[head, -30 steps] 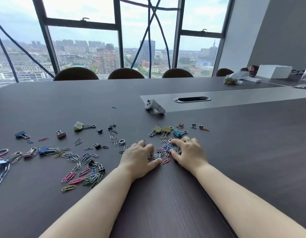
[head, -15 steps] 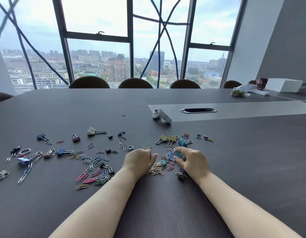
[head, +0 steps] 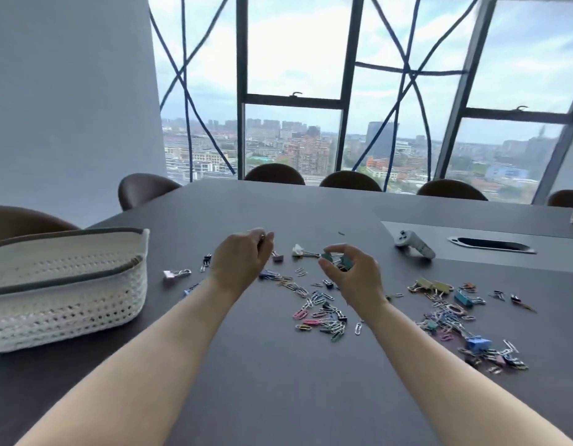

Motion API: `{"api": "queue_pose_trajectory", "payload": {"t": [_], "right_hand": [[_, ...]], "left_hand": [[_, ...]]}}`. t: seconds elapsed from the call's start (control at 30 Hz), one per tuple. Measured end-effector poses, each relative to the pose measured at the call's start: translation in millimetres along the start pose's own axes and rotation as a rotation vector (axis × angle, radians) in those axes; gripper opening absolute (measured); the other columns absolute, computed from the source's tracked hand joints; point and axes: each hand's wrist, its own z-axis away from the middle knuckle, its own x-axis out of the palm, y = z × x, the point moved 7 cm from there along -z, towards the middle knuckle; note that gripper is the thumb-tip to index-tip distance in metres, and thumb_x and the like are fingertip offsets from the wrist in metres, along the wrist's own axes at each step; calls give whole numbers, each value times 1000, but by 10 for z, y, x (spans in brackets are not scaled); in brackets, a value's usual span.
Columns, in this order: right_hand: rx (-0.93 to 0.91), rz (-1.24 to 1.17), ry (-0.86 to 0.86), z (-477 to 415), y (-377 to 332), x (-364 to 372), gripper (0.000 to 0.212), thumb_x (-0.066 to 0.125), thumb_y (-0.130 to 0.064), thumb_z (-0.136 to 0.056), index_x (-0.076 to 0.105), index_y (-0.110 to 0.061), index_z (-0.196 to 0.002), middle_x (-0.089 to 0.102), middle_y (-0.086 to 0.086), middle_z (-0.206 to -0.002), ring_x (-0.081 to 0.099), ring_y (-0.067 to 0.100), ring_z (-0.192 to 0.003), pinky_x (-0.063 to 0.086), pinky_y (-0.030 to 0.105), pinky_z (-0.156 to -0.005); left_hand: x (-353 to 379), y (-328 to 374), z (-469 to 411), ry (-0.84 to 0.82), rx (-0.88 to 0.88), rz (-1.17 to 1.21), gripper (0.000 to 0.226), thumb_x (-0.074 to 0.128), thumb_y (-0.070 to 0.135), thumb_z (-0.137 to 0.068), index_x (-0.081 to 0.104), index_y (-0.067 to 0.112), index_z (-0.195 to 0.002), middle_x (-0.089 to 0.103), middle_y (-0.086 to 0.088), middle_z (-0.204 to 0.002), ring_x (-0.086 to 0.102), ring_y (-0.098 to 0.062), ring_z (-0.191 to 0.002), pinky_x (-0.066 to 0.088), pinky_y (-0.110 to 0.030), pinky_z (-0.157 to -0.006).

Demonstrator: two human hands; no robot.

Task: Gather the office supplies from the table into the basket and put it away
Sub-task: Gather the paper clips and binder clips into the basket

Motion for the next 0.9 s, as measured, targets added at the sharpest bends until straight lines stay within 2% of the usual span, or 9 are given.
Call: {"api": "queue_pose_trajectory", "payload": {"t": [0.17, 0.27, 0.37, 0.53, 0.63, 0.7, 0.73, 0.83, 0.9], "right_hand": [[-74, -124, -75, -40, -732, 990, 17, 73, -30, -77, 68, -28, -93, 56, -14, -68, 50, -1, -58, 36, 4, -49], [-105, -187, -135, -16, -1107, 1548, 18, 73, -31, -76, 68, -29, -93, 58, -12, -68, 50, -1, -55, 37, 5, -48], [-142, -239, -175, 25, -1388, 1982, 17, 73, -29, -77, 68, -28, -93, 57, -14, -65, 50, -1, -52, 36, 6, -49], [-183, -263, -198, 79, -1687, 2337, 16, 72, -29, -78, 68, -28, -93, 57, -13, -68, 50, 2, -56, 37, 12, -53], [-217, -259, -195, 97, -1798, 2426, 15, 72, -30, -78, 67, -30, -92, 59, -13, -69, 51, -4, -55, 37, 8, -52], [-226, -260, -199, 98, -1849, 2479, 16, 71, -30, -78, 67, -30, -93, 59, -13, -69, 51, -6, -55, 37, 7, -51], [-231, -262, -204, 102, -1877, 2504, 16, 71, -30, -78, 67, -30, -94, 57, -15, -68, 51, -7, -56, 37, 7, -51], [-254, -285, -212, 130, -1981, 2574, 15, 71, -27, -78, 65, -31, -92, 56, -17, -67, 52, -9, -56, 38, 4, -52], [-265, -317, -220, 161, -2047, 2626, 15, 72, -25, -78, 65, -31, -90, 57, -16, -67, 52, -8, -54, 39, 5, -52]], "left_hand": [[-1106, -725, -123, 152, 21, -132, 36, 46, 33, -93, 54, 11, -66, 63, -15, -64, 53, -29, -56, 38, -30, -56], [-1582, -1232, -153, 175, -30, -244, 34, 49, 33, -93, 51, 11, -67, 59, -8, -64, 46, -22, -56, 35, -29, -57], [-1722, -1767, -56, 25, -119, -315, 34, 51, 43, -90, 53, 13, -73, 65, -8, -71, 57, -26, -64, 42, -29, -59], [-1554, -2290, 263, -457, -308, -216, 39, 50, 54, -84, 47, 16, -92, 55, 2, -79, 53, -13, -72, 36, -26, -60], [-1578, -2333, 336, -563, -293, -205, 42, 39, 53, -90, 56, 15, -96, 61, 1, -92, 55, -11, -80, 32, -19, -58], [-1612, -2331, 350, -570, -240, -241, 34, 43, 44, -93, 62, 16, -99, 64, 2, -102, 59, -14, -95, 31, -12, -60], [-1632, -2345, 355, -552, -220, -254, 29, 47, 41, -92, 64, 18, -96, 66, 4, -99, 61, -12, -94, 35, -13, -62], [-1753, -2384, 356, -380, -177, -258, 30, 56, 50, -82, 58, 22, -73, 64, 8, -62, 62, -7, -53, 50, -27, -68], [-1820, -2415, 344, -273, -160, -269, 39, 55, 54, -80, 54, 18, -68, 57, 6, -54, 58, -10, -48, 50, -29, -65]]}}
